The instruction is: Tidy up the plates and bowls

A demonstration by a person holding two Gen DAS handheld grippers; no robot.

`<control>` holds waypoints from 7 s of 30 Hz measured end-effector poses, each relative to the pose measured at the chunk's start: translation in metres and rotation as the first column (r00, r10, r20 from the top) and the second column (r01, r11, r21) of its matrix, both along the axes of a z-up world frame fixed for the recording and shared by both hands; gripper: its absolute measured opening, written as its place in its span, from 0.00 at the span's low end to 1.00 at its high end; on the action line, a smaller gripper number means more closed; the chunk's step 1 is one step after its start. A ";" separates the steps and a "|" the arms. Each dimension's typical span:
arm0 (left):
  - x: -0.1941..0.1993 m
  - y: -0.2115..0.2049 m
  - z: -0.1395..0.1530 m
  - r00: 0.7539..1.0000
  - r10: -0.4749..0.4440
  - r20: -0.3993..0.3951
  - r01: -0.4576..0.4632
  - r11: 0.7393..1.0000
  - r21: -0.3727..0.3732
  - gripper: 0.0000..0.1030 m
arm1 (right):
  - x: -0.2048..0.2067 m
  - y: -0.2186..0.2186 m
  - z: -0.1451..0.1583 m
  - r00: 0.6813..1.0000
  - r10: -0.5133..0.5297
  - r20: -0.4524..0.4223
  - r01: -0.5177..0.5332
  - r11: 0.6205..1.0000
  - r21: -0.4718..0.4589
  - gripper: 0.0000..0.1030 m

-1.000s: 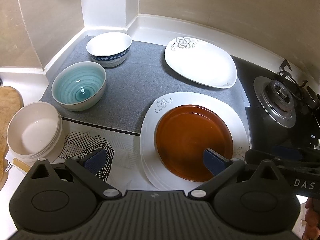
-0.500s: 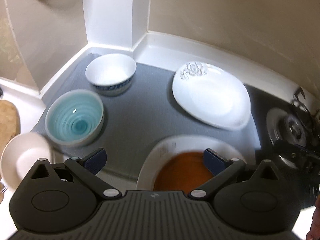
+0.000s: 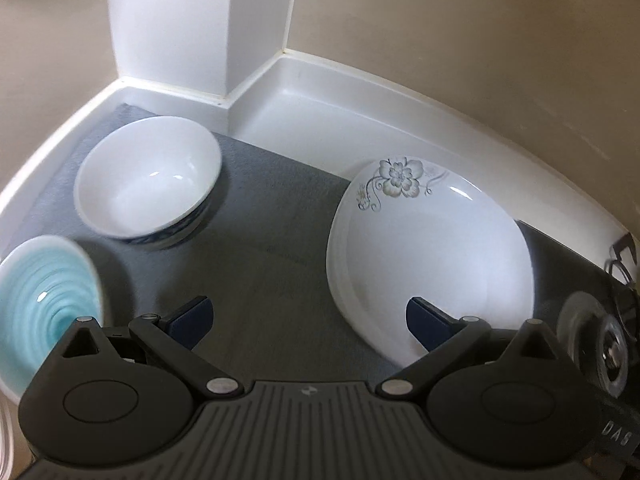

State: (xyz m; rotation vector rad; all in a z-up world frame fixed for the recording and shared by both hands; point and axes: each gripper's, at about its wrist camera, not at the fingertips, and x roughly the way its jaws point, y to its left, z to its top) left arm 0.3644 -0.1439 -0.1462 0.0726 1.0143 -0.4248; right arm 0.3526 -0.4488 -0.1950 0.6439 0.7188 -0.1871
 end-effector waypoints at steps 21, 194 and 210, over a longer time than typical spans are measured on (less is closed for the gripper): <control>0.068 -0.044 -0.048 0.994 -0.047 -0.102 0.043 0.998 -0.039 0.99 | 0.067 -0.036 -0.035 1.000 -0.016 -0.006 0.017 0.998 0.056 0.75; -0.095 0.035 0.040 0.965 -0.250 0.082 0.242 0.966 0.095 1.00 | -0.190 0.202 0.093 0.996 0.084 -0.021 -0.086 0.947 -0.310 0.83; -0.118 0.007 0.045 0.980 -0.182 0.077 0.170 0.976 0.136 1.00 | -0.200 0.162 0.091 0.989 0.148 -0.001 -0.143 0.955 -0.259 0.85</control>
